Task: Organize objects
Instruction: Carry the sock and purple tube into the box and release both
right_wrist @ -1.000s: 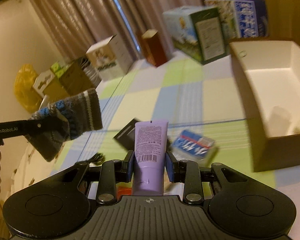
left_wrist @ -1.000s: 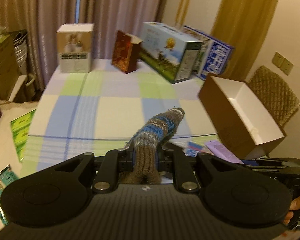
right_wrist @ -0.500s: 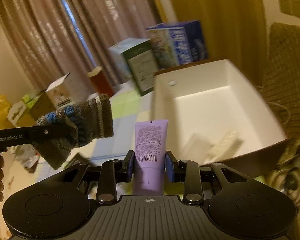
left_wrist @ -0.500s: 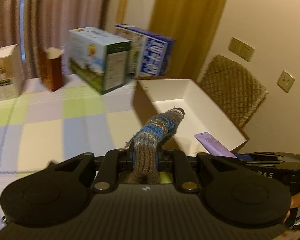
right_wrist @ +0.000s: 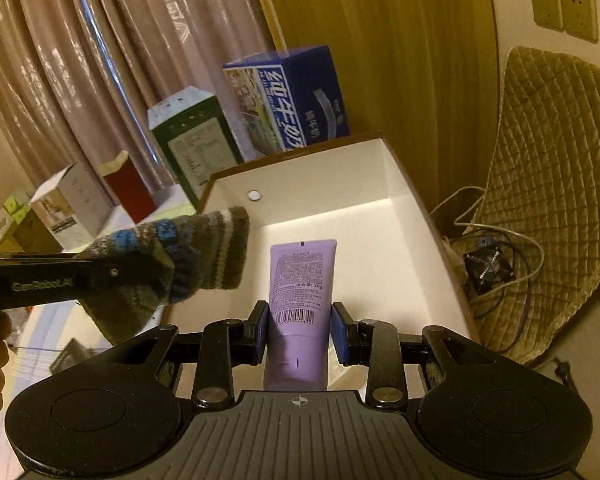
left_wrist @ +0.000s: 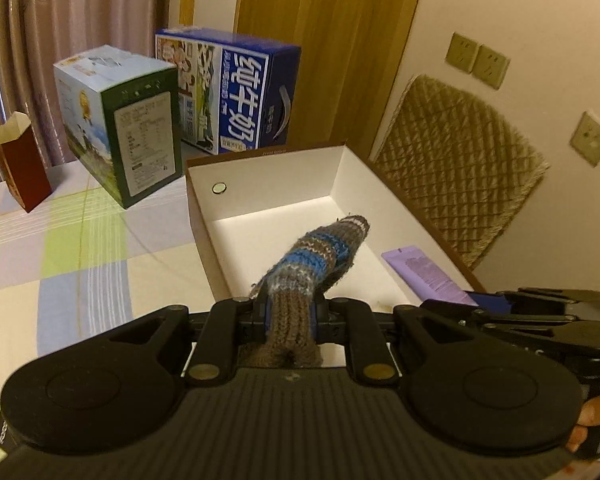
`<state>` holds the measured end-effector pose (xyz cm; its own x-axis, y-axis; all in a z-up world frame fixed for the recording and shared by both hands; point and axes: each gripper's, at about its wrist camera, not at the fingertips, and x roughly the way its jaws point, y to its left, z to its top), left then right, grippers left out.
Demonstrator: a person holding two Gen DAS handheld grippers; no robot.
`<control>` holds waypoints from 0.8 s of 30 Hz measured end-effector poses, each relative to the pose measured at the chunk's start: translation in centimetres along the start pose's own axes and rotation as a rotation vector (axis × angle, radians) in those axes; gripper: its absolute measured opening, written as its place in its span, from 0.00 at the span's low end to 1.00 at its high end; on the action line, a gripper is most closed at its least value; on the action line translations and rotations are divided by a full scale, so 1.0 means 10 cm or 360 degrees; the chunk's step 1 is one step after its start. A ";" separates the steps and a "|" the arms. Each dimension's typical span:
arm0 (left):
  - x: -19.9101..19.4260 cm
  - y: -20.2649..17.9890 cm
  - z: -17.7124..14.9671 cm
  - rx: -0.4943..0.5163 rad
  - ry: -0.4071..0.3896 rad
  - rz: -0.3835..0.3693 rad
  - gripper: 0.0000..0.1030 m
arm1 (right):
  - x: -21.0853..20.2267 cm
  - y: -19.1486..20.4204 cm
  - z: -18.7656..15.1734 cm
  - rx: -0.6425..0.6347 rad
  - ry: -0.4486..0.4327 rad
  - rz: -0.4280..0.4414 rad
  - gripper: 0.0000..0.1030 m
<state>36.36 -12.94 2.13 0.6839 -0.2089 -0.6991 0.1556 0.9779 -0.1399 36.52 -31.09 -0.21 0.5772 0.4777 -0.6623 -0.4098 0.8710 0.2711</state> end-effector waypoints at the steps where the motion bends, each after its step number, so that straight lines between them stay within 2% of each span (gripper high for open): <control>1: 0.11 -0.02 0.03 -0.0002 0.0021 0.0014 0.13 | 0.05 -0.03 0.03 -0.0006 0.0009 0.0000 0.29; 17: 1.25 -0.09 0.36 0.0044 0.0264 0.0144 0.15 | 0.76 -0.34 0.38 -0.0063 0.0120 -0.0044 0.29; 21: 1.43 -0.09 0.37 0.0057 0.0309 0.0161 0.23 | 0.86 -0.35 0.42 -0.0075 0.0139 -0.0044 0.29; 23: 1.48 -0.08 0.37 0.0068 0.0324 0.0171 0.29 | 0.90 -0.36 0.43 -0.0072 0.0152 -0.0043 0.29; 24: 1.49 -0.08 0.36 0.0068 0.0326 0.0173 0.36 | 0.92 -0.36 0.43 -0.0069 0.0158 -0.0042 0.29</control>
<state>49.01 -16.86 -5.64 0.5401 -0.0909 -0.8367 0.1218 0.9921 -0.0292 46.31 -29.35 -4.27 0.5165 0.4388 -0.7353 -0.4267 0.8764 0.2234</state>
